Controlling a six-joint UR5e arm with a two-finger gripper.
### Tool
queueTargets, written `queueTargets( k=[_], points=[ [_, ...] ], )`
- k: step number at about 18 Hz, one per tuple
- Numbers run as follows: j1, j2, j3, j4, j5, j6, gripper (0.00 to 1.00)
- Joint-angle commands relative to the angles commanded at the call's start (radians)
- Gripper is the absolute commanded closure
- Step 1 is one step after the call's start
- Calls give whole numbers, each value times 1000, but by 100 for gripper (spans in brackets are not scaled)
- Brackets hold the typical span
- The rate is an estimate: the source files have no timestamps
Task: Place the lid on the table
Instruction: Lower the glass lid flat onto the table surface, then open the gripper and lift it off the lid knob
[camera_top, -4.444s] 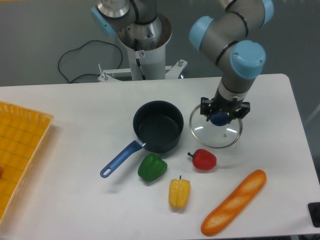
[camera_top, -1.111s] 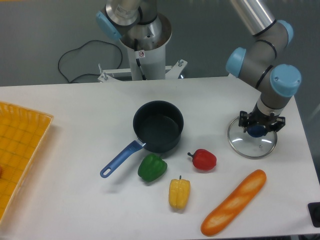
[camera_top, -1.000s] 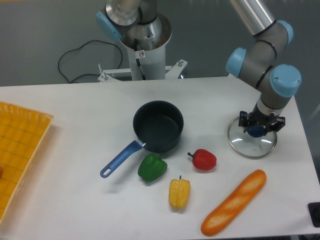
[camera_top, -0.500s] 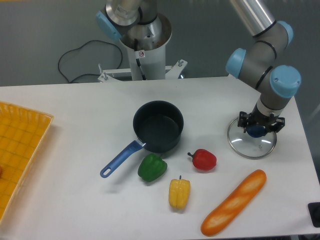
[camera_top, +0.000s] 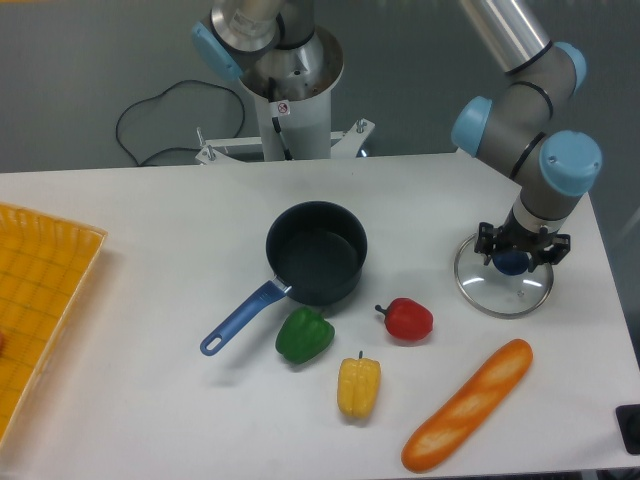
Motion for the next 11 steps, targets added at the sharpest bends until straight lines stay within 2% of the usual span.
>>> queueTargets(
  k=[2,3,5,11],
  points=[
    [0,0,0,0,0,2,19],
    [0,0,0,0,0,2,15],
    [-2,3,0,-2,0,2,0],
    [-2,28,-3,-3,0,3,0]
  ],
)
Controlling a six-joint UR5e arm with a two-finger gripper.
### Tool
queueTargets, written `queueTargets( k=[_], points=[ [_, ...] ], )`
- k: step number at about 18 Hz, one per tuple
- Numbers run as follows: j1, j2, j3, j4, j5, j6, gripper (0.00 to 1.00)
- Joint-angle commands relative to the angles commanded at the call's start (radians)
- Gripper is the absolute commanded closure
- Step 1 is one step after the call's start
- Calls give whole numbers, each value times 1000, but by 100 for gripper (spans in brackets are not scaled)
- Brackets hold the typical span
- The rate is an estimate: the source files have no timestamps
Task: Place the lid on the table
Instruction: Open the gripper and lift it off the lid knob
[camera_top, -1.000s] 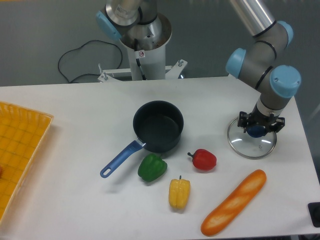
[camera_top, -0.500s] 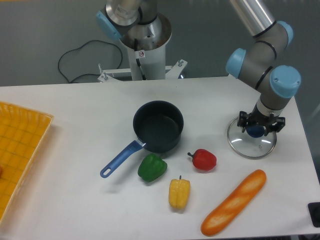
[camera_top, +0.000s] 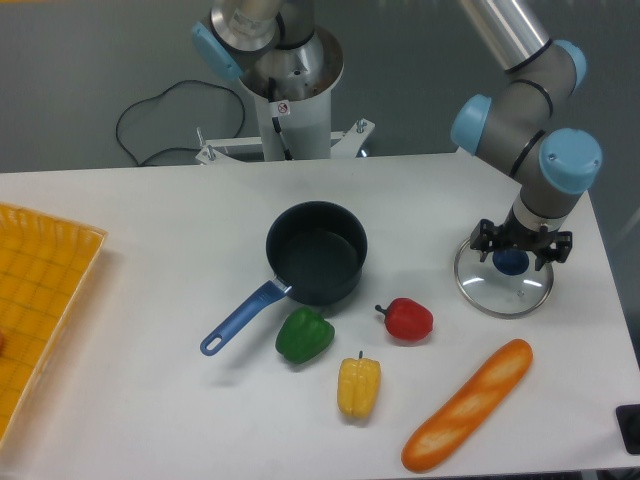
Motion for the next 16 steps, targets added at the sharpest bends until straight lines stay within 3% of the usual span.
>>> queueTargets(
  k=[5,9,14,16],
  points=[
    [-5,6,3,0,3,3,0],
    [-15,11,54,2,71,20,0],
    [-35,6,95,-2,71,256,0],
    [-35,3,109,-2,61,293,0]
  ],
)
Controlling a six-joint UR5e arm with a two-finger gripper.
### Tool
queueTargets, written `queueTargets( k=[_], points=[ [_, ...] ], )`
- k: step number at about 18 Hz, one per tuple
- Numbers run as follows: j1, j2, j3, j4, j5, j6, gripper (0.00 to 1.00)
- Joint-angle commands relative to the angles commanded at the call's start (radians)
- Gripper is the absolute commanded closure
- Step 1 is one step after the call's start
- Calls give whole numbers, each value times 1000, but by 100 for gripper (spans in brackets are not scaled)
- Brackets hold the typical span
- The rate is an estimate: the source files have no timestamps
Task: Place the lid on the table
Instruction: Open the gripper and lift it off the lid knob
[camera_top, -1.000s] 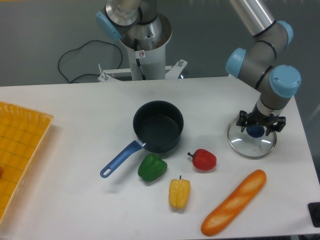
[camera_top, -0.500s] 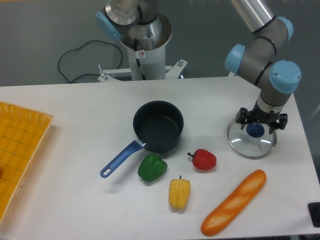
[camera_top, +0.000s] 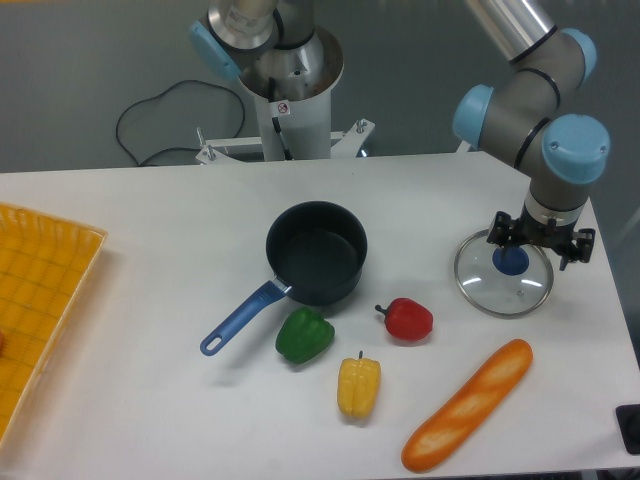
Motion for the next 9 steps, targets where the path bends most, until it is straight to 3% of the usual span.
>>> queueTargets(
  k=[9],
  points=[
    [3,-25,45,-15,-22,212,0]
  ],
)
